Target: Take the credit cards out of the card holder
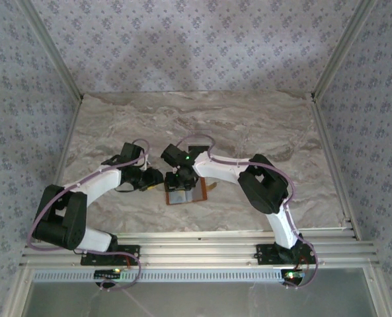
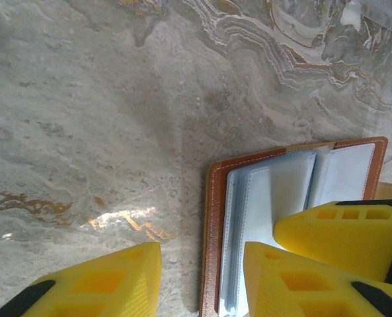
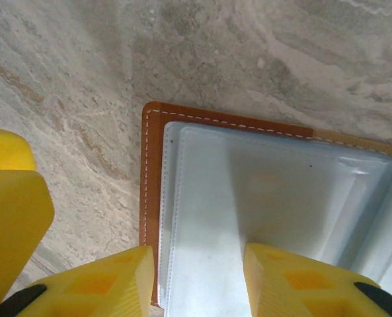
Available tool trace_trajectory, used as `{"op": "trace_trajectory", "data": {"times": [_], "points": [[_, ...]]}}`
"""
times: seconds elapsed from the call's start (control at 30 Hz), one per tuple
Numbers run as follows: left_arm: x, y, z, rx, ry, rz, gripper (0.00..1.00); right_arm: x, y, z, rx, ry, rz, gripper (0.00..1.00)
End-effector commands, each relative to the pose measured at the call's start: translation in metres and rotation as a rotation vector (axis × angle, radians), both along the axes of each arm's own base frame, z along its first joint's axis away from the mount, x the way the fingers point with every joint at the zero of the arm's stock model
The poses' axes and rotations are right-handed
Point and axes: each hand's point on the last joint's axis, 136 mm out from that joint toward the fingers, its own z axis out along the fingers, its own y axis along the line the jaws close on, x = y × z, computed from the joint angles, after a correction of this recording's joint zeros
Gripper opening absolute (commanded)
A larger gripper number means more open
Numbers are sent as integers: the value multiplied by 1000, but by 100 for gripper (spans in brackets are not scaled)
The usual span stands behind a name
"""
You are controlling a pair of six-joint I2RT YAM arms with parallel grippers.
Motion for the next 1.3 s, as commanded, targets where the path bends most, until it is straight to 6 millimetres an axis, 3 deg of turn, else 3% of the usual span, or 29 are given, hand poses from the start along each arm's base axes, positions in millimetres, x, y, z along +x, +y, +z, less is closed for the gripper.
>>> {"op": "trace_trajectory", "data": {"times": [0.0,0.2,0.63,0.8,0.97,1.1,1.27], "points": [[1,-3,5,-15,-10,-3,37,-2,23,19,137,3,22,42],[0,-7,6,-41,-2,-7,23,-4,29,17,172,11,34,37],[-5,-13,-19,-63,109,16,0,-5,20,32,189,-32,-2,35],[-9,-15,-29,-68,153,5,0,-4,16,32,192,-39,-22,33],[-14,-14,-40,-52,190,-4,0,-6,28,32,239,-11,-1,32],[-16,-3,-50,22,201,-4,0,-8,33,21,246,22,0,32],[-18,4,-56,68,212,-17,0,-8,22,3,197,40,-19,32]]}}
